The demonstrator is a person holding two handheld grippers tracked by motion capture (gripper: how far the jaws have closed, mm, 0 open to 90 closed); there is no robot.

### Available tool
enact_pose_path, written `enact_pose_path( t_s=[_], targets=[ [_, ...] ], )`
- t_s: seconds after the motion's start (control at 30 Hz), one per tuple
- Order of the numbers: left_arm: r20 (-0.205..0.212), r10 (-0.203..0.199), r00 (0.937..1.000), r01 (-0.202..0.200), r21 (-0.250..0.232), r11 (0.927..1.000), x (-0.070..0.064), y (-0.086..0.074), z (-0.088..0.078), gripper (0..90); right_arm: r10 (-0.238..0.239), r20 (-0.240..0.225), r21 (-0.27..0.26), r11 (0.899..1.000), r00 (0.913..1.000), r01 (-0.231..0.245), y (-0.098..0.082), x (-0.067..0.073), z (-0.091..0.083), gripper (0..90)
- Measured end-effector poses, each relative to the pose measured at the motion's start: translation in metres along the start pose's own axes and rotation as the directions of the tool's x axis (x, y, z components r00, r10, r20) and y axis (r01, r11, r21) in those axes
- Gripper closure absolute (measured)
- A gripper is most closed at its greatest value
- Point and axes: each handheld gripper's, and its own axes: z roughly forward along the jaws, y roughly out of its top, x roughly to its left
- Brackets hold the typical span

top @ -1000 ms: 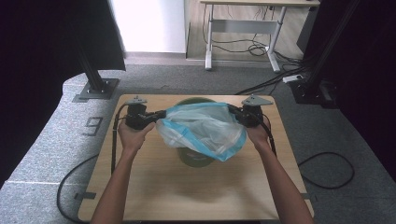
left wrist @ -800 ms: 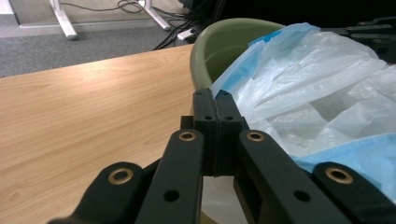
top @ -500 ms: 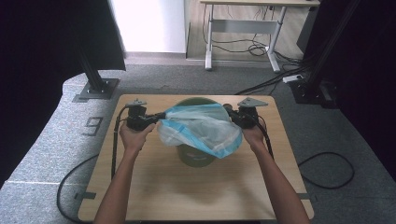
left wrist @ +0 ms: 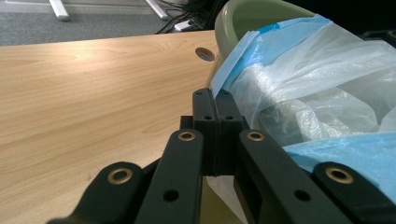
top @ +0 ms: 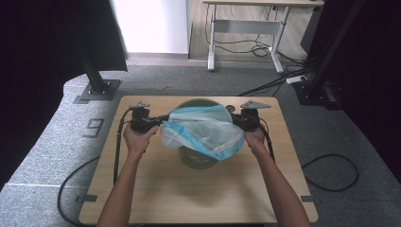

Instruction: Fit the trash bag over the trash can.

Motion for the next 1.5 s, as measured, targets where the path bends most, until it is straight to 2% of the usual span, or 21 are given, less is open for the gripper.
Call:
enact_pose_path(
  t_s=[0.07,0.17,0.4,0.6,0.77,0.93,1.1,1.23,1.4,1.5],
  targets=[
    [-0.002,0.000,1.0000,0.000,0.000,1.0000,0.000,0.000,0.000,89.5,-0.002,0.001,0.001,1.000,1.0000,0.002,-0.001,0.000,0.000,87.8],
    [-0.024,0.019,0.9995,-0.019,-0.005,0.9998,-0.003,0.001,-0.003,89.7,-0.025,0.029,-0.003,1.000,0.9993,0.025,0.001,-0.001,-0.003,87.9],
    [-0.019,0.025,0.9995,-0.025,-0.035,0.9991,-0.005,0.004,-0.012,89.6,-0.034,0.070,-0.062,0.997,0.9969,0.038,0.007,-0.005,-0.015,88.1],
    [-0.019,0.041,0.9990,-0.042,-0.056,0.9975,-0.007,0.010,-0.016,88.8,-0.030,0.083,-0.102,0.994,0.9961,0.038,0.016,-0.005,-0.020,88.1],
    [-0.026,0.054,0.9982,-0.056,-0.077,0.9955,-0.009,0.018,-0.022,88.9,-0.047,0.085,-0.131,0.990,0.9952,0.058,0.026,-0.004,-0.022,88.0],
    [-0.029,0.056,0.9980,-0.058,-0.084,0.9948,-0.006,0.027,-0.023,89.1,-0.041,0.085,-0.144,0.988,0.9956,0.053,0.037,-0.006,-0.016,88.0],
    [-0.034,0.029,0.9990,-0.032,-0.079,0.9964,0.006,0.032,-0.017,89.0,-0.029,0.073,-0.126,0.991,0.9969,0.038,0.042,-0.013,-0.005,87.8],
    [-0.041,0.008,0.9991,-0.011,-0.066,0.9978,0.015,0.032,-0.008,89.2,-0.008,0.051,-0.126,0.992,0.9987,0.015,0.039,-0.018,0.006,87.7],
    [-0.053,0.002,0.9986,-0.004,-0.038,0.9993,0.020,0.029,0.001,89.5,0.048,0.023,-0.086,0.995,0.9986,-0.046,0.028,-0.025,0.018,87.7],
    [-0.061,-0.012,0.9981,0.011,-0.015,0.9998,0.024,0.025,0.008,89.6,0.058,0.007,-0.056,0.997,0.9983,-0.057,0.025,-0.025,0.023,87.7]
  ],
)
